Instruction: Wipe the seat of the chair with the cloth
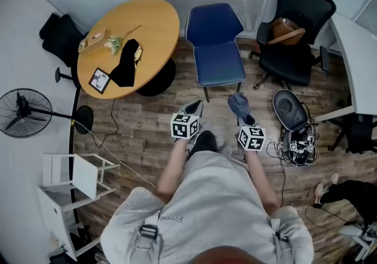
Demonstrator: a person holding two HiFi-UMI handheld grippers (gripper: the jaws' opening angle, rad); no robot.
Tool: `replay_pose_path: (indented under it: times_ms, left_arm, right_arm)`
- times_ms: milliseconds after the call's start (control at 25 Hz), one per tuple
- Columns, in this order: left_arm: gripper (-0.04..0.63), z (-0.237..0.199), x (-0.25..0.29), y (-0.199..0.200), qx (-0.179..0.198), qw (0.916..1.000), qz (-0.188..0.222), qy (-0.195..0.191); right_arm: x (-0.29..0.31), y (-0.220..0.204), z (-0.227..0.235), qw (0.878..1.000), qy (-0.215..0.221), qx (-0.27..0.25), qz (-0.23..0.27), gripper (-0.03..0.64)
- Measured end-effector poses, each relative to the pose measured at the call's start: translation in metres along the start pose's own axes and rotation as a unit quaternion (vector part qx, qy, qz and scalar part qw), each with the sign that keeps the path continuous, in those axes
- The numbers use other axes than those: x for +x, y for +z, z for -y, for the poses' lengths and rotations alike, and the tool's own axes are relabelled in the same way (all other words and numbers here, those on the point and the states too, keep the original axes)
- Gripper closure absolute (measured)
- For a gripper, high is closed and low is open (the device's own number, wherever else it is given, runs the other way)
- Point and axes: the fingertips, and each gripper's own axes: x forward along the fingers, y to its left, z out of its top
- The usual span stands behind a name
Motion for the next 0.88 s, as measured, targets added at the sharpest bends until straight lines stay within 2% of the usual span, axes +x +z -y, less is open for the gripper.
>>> replay_pose_path:
  times_ms: [880]
  left_arm:
    - [0.568, -0.0064, 0.0001, -0.0070, -0.008, 1.0000, -0.005, 0.003]
  right_arm:
    - [0.0035, 0.0012, 0.0060, 1.000, -0.006, 0.012, 0.008, 0.565]
